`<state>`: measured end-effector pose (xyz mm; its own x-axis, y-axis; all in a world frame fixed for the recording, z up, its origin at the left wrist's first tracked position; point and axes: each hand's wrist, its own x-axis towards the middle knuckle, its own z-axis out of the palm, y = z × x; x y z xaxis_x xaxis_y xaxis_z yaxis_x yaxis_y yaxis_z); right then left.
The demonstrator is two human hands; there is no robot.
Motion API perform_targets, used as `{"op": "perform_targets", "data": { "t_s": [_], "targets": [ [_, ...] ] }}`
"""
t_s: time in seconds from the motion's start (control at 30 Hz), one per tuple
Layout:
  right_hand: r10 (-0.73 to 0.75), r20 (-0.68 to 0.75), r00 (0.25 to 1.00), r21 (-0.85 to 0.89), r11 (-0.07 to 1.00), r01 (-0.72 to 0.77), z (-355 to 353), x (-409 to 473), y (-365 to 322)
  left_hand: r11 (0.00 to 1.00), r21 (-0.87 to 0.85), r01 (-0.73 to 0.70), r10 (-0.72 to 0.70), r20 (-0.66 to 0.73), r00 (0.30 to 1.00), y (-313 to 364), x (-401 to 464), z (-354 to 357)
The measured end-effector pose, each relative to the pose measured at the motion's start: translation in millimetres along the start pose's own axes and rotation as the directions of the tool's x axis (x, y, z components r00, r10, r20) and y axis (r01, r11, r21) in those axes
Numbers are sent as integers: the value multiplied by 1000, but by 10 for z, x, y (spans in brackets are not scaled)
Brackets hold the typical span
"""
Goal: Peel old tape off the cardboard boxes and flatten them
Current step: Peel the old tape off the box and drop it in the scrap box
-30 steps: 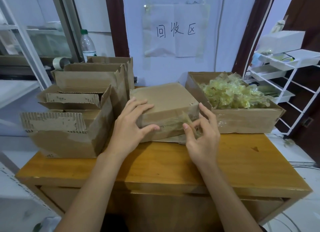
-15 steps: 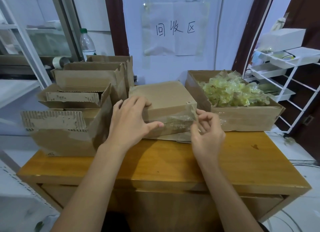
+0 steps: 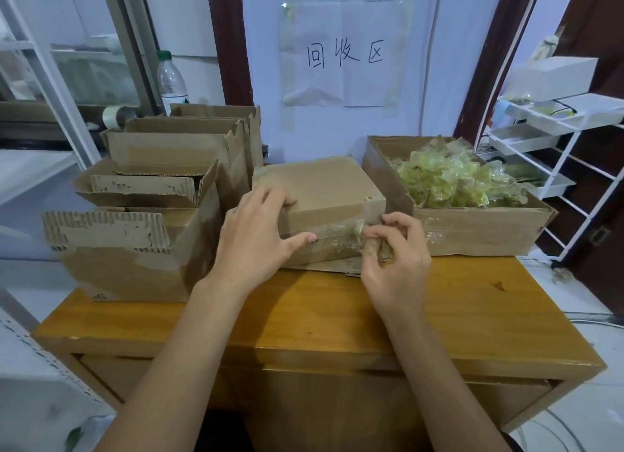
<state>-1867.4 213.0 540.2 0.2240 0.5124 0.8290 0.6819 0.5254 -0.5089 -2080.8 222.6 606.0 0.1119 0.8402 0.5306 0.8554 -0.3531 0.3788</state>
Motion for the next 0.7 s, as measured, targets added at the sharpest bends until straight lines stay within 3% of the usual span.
{"op": "perform_targets", "data": {
  "t_s": [0.33,0.7],
  "targets": [
    [36,56,998,85,996,-41,-36,10,-50,999,30,-9,8,31,999,-3,-23,8],
    [-7,97,995,51,999,2,-24,1,-22,991,132,3,-13,73,997,66,38,-26]
  ]
}}
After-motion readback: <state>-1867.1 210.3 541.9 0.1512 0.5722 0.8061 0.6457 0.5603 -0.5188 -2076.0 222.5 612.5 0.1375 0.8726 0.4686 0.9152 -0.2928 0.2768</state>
